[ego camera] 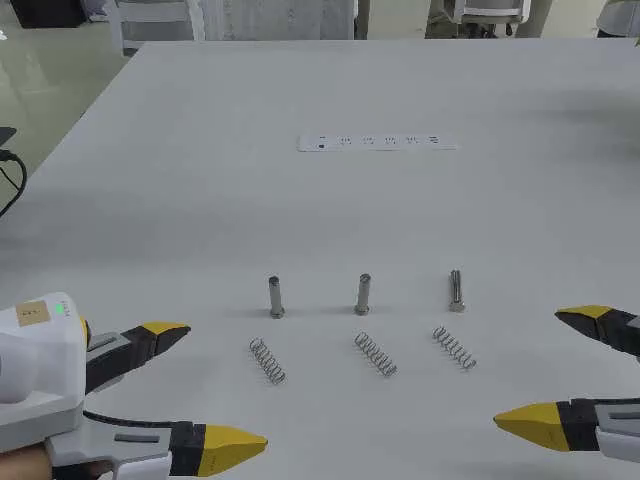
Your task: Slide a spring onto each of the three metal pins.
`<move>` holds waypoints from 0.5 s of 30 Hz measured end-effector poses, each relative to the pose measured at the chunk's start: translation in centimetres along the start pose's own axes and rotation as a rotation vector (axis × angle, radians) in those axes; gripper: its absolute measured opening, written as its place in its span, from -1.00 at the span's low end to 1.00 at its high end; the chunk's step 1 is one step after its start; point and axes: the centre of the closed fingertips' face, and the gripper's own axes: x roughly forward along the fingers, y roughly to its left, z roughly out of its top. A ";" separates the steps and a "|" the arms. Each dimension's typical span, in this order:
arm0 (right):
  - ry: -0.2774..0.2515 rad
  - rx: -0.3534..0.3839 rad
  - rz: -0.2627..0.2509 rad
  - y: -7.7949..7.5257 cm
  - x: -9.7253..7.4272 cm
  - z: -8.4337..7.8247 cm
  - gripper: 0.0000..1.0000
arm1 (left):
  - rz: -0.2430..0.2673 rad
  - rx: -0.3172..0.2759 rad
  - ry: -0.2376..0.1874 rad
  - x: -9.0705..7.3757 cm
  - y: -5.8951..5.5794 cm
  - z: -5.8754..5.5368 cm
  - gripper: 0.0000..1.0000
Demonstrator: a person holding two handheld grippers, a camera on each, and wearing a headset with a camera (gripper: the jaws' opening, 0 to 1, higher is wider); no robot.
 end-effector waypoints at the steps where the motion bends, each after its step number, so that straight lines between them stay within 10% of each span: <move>1: 0.000 0.000 -0.001 0.0 0.0 0.0 0.80 | 0.000 0.000 -0.001 0.0 0.0 0.0 0.86; 15: 0.005 0.001 0.001 0.0 0.0 -0.1 0.79 | -0.002 0.002 -0.002 0.0 0.0 0.1 0.85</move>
